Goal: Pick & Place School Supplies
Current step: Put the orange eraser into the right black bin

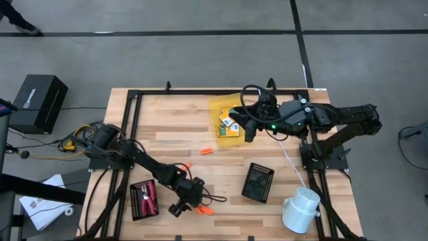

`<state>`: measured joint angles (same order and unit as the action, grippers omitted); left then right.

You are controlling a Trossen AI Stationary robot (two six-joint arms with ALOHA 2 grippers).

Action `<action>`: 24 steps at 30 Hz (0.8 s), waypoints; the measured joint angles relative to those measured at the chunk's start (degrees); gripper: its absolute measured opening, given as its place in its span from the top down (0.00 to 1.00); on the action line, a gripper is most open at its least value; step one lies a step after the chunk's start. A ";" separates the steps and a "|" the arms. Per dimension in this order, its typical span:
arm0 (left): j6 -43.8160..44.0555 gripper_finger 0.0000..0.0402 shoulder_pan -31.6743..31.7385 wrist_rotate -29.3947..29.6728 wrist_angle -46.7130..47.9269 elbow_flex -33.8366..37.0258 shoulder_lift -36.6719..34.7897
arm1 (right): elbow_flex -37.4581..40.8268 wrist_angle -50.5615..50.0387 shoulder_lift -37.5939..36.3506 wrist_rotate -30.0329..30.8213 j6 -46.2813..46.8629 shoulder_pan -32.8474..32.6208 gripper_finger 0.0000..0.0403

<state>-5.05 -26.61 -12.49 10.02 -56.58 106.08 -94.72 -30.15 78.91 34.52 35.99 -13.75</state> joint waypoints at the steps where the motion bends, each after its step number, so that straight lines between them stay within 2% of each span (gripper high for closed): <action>1: -0.03 0.53 0.00 0.00 -0.24 0.00 0.21 | 0.00 -0.01 0.00 0.00 0.00 -0.18 0.58; 12: 0.99 0.55 0.00 -1.09 -1.72 0.02 0.35 | 0.00 -0.04 0.00 0.00 -0.10 -0.27 0.58; 24: 1.03 0.81 -0.15 -2.12 -2.12 0.02 0.33 | 0.00 -0.20 0.00 0.00 -0.20 -0.27 0.58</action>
<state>-4.02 -26.76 -14.61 7.90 -56.55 106.41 -94.72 -30.35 78.91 34.53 35.79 -14.02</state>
